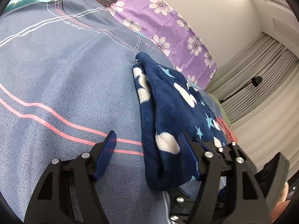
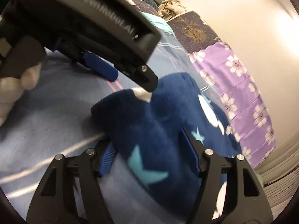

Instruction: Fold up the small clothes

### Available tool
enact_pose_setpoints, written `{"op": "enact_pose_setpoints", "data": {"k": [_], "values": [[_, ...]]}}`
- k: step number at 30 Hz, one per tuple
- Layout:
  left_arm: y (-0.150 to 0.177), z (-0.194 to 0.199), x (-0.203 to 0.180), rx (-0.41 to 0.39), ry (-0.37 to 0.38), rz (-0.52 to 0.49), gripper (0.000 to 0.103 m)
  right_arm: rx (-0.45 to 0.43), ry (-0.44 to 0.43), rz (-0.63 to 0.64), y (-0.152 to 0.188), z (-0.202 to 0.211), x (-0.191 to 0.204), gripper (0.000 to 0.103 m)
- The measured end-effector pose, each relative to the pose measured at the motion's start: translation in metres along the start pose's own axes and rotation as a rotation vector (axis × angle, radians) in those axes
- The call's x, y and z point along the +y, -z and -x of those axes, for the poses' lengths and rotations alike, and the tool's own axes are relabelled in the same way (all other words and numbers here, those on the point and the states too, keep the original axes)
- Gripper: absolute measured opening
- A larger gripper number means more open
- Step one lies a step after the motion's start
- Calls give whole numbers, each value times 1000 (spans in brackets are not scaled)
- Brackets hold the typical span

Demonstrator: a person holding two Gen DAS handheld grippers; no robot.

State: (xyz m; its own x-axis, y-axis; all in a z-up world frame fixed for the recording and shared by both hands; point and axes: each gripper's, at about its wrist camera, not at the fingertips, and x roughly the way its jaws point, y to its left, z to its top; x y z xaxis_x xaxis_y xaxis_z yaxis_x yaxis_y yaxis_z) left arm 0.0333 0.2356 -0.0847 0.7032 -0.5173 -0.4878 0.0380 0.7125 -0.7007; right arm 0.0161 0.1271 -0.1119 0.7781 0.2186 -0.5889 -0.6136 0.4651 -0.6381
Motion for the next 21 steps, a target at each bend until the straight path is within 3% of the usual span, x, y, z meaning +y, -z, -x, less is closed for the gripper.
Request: {"op": "enact_pose_setpoints", "data": {"k": [5,8,10,15,17,21], "values": [[-27,10,-4,21,37,-3,69,-9,24,-6,-5,-4,0,65],[-52,5,-16,54,58,-62,70,-14,52,4,-7,-5,4,63],[-64,-14,-18,106,40,-90,70,-15,63,6,-8,-4,5,62],[-81,-72,3,228,37,-17,69,-21,79,6,-7,-2,6,62],[-89,-92,8,226,85,6,69,-20,82,3,-6,-1,9,62],[-103,-112,7,207,102,15,69,-15,83,-15,-11,-4,10,63]]}}
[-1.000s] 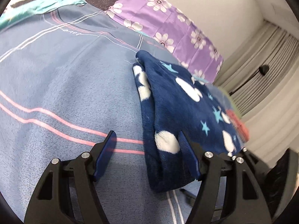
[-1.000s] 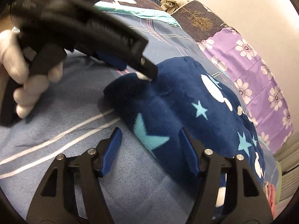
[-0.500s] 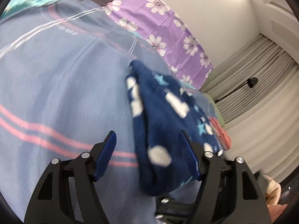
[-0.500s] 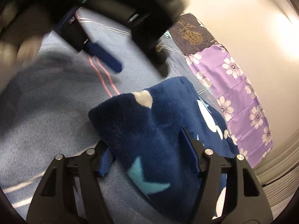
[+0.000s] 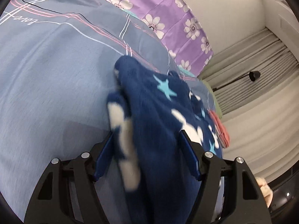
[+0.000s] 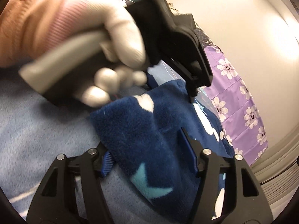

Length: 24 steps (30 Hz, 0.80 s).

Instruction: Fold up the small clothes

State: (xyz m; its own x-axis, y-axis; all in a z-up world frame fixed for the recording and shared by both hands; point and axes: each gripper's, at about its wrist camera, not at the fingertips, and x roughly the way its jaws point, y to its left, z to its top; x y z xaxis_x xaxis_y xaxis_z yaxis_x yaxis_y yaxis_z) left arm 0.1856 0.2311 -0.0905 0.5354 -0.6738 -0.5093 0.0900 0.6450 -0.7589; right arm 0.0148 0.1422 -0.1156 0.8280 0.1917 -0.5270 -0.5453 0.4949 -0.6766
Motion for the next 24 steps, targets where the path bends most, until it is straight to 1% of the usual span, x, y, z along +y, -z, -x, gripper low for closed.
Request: {"op": "enact_pose_setpoints", "data": {"k": [1,2,3,4,6,7,9,10,14,17,20,24], "values": [[-5,-5,-1,1,-5,6,63,-2,6,-5,-1,-3,-1,62],[-9,-8,-1,6,-11,11,57,-4,13,-8,-2,-5,-1,59],[-13,-12,0,16,-17,19,44,-6,15,-9,-2,-8,-2,49],[-15,-15,0,23,-20,29,38,-3,23,-8,-2,-10,-1,45],[-18,-13,-2,17,-19,32,32,-17,21,-29,1,-9,-8,34],[-20,-10,-6,10,-21,29,30,-26,13,-46,2,-7,-13,33],[-25,-5,-16,-4,-25,13,30,-43,-30,-118,3,0,-27,28],[-27,-3,-24,-8,-35,-5,30,-52,-52,-163,3,3,-37,28],[-37,2,-67,-25,-77,-103,30,-92,-104,-320,5,20,-72,26],[-45,2,-99,-32,-91,-164,30,-128,-130,-430,12,33,-105,25],[-49,-2,-138,-35,-98,-231,29,-159,-152,-535,24,49,-135,23],[-46,-18,-185,-31,-97,-317,29,-195,-179,-692,54,67,-182,22]]}}
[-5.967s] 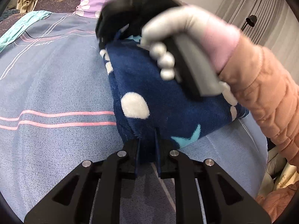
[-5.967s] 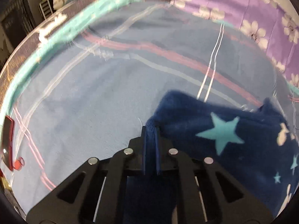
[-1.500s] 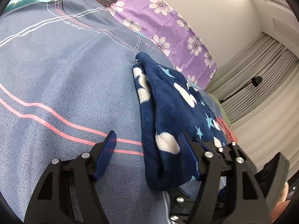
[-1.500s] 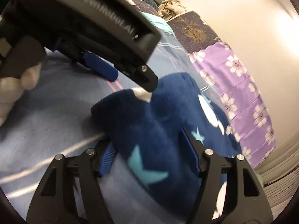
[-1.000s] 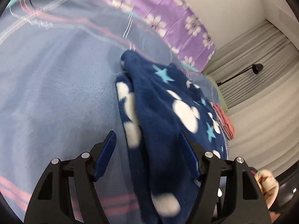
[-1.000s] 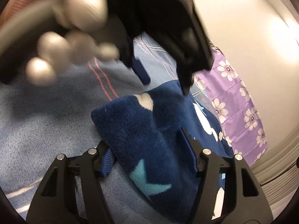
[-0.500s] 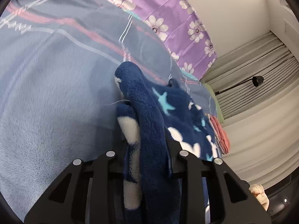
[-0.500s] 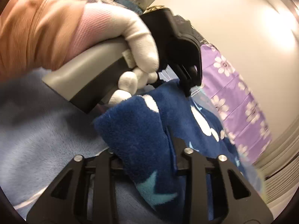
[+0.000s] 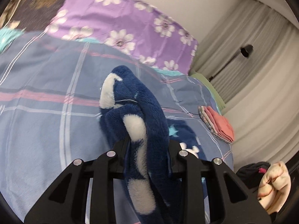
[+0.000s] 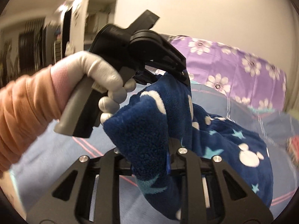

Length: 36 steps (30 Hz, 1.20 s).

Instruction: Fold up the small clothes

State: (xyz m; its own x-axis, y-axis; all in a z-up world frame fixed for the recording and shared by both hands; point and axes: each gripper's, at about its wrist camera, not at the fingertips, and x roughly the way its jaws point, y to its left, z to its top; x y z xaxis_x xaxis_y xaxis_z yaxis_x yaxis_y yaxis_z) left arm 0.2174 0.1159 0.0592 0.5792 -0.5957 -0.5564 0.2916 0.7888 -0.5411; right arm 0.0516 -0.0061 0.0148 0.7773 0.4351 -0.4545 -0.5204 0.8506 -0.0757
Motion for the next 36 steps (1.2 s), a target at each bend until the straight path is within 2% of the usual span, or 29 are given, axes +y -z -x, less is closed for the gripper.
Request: {"op": "enact_pose_setpoints", "data": {"k": [3,8,11,16,19,22,24,28,33,34,36], "values": [[-7,-17,-38,12,-7,-51,29,-24,-17,-126,-2,18,-42,21],[-12,-62,-95,69,-21,-73,29,-40,-6,-322,13,46,-111,19],[-6,-96,-133,112,-36,-144,29,-41,-33,-484,36,62,-158,19],[16,-154,-182,201,-68,-266,29,-61,-70,-683,78,87,-209,19],[34,-191,-201,262,-105,-341,31,-58,-94,-783,102,89,-237,19],[55,-227,-204,315,-155,-377,37,-8,-137,-903,135,81,-259,19],[67,-241,-202,314,-163,-401,41,23,-182,-1001,159,72,-268,19],[70,-244,-214,287,-117,-441,49,30,-256,-1115,189,63,-281,21],[59,-224,-221,262,-48,-414,49,23,-270,-1089,191,61,-277,27],[55,-212,-224,235,-34,-429,49,19,-271,-1083,191,61,-277,27],[50,-191,-228,183,-58,-499,49,15,-271,-1080,193,62,-278,28]]}}
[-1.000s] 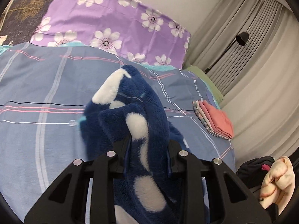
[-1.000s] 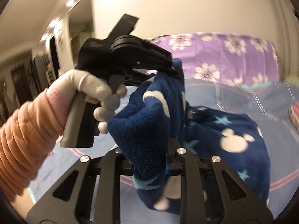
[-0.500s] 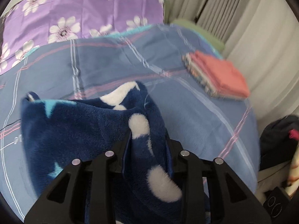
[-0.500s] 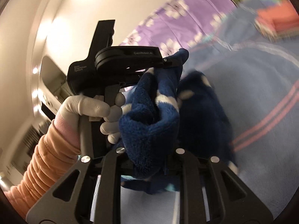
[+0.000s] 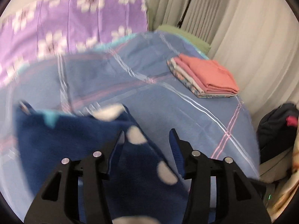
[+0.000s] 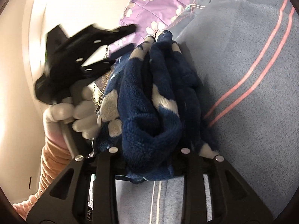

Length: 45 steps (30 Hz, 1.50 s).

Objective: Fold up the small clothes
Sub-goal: 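Fold the lifted end over the bundle and open both grippers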

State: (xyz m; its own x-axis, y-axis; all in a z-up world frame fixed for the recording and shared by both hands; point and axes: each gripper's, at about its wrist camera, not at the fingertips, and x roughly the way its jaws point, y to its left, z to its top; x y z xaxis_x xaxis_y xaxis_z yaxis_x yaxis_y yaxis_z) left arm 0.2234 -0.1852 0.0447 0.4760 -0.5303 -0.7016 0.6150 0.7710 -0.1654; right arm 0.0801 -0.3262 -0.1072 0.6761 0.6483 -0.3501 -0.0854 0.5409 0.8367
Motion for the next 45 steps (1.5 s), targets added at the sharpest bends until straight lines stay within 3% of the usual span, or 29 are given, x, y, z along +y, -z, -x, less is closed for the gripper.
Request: {"op": "enact_pose_setpoints", "data": {"k": [5,9,11,14,15,17,20,24,25,28,29,30,35,38,40,42,45], "values": [[18,38,14,-24,-251,-207,49,-2,0,-1,2,3,-2,30],[52,28,23,56,-240,-267,49,-5,15,1,2,6,-1,34],[69,15,15,32,-271,-317,48,1,45,22,5,15,2,34],[71,-7,11,36,-254,-295,48,-67,214,117,0,39,18,46],[68,-12,11,47,-239,-291,47,-123,302,176,-1,53,29,47],[60,-22,17,80,-194,-267,47,-202,385,248,-3,73,46,41],[61,-24,22,86,-175,-251,48,-236,340,352,-3,86,79,35],[65,-25,16,70,-207,-263,48,-195,262,457,-1,55,104,34],[66,-25,16,65,-209,-258,48,-179,268,473,0,46,105,34],[68,-22,18,46,-199,-236,48,-87,432,438,-5,-1,80,31],[68,-22,19,40,-200,-231,48,-83,451,415,-2,-9,66,31],[69,-21,18,34,-201,-232,48,-121,424,434,4,-9,60,30],[55,-1,27,9,-174,-226,48,-86,470,503,9,-15,67,30],[37,17,49,-73,-290,-196,47,-71,452,503,7,-13,62,30],[23,23,72,-114,-317,-137,45,-70,436,491,6,-12,60,30],[16,11,93,-93,-325,-80,45,-73,439,499,5,-13,61,30],[35,-58,116,84,-406,-132,47,-75,442,519,5,-16,64,31]]}}
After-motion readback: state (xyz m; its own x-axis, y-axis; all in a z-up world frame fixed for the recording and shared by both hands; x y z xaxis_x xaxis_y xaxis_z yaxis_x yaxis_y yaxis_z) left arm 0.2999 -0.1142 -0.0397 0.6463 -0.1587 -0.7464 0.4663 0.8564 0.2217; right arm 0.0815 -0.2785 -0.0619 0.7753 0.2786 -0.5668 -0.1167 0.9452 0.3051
